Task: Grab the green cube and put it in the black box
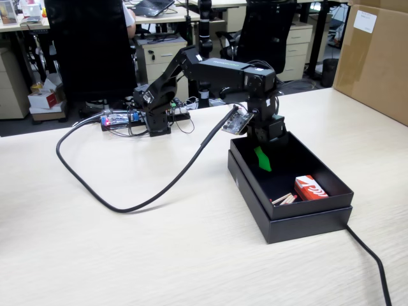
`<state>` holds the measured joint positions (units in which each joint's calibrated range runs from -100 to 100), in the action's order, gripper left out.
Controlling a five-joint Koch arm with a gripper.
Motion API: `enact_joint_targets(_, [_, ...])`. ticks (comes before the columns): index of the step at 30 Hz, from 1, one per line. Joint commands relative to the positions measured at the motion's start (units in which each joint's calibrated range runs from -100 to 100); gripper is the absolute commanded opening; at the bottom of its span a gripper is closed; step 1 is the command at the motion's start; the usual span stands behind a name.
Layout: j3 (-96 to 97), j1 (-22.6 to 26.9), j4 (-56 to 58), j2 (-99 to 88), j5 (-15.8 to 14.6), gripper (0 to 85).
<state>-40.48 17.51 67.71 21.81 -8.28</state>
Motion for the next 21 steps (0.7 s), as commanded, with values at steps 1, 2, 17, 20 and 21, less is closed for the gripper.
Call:
enact_joint_targets(1, [-0.68,0.24,-2.18,-1.1,-0.29,4.0])
enact_joint_targets(2, [-0.4,0.24,-2.18,-0.99,-0.34,4.4])
enact_joint_targets(17, [4.76,-0.78,-2.36,-10.74,-0.88,50.5])
enact_joint_targets(20, [4.4,-1.22,-2.44,-19.23,-0.88,49.6])
enact_joint_targets(21, [4.13,-1.37,-2.53,-22.33,-0.83,49.1])
